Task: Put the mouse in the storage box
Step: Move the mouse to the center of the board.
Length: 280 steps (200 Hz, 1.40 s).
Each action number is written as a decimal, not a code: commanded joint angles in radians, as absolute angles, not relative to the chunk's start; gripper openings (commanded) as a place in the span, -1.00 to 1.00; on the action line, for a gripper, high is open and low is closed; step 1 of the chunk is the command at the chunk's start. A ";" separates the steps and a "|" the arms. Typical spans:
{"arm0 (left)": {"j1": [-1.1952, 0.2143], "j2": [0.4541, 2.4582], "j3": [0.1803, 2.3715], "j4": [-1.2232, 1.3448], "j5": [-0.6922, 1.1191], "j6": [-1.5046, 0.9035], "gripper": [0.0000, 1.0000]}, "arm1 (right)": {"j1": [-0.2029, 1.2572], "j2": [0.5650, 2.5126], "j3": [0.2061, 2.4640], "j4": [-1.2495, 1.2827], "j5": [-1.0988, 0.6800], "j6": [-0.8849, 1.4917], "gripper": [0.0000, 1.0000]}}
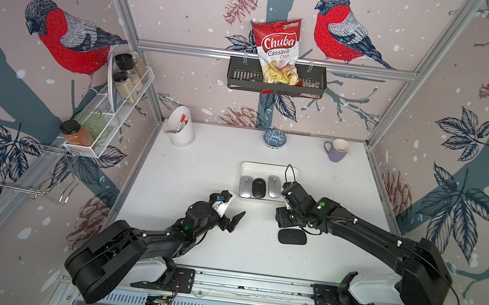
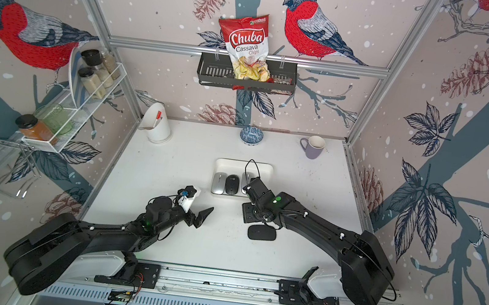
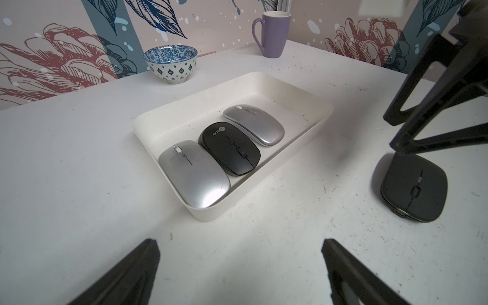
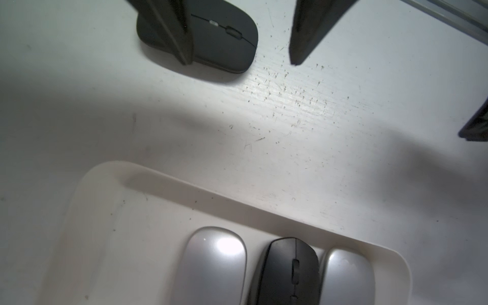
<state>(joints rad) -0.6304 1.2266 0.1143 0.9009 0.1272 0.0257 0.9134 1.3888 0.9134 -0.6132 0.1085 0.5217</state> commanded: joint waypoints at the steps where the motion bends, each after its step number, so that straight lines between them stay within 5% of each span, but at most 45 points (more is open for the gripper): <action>1: -0.630 1.224 0.122 0.897 0.118 0.022 0.98 | 1.016 1.384 0.911 -0.699 0.174 0.707 -0.25; 32: -0.630 1.216 0.118 0.900 0.110 0.023 0.98 | 1.210 1.332 0.908 -0.731 0.229 0.822 -1.00; 68: -0.630 1.214 0.118 0.897 0.108 0.020 0.98 | 1.285 1.277 0.763 -0.687 0.116 0.889 -1.00; 165: -0.630 1.214 0.121 0.890 0.097 0.014 0.98 | 1.209 1.469 0.746 -0.605 0.341 0.857 -1.00; 280: -0.632 1.217 0.127 0.877 0.085 0.014 0.98 | 0.962 1.493 0.757 -0.400 0.277 0.660 -0.91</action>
<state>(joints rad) -0.6304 1.2144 0.1184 0.8650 0.0967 0.0227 0.9867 1.5204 0.7460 -0.4496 0.3035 0.7277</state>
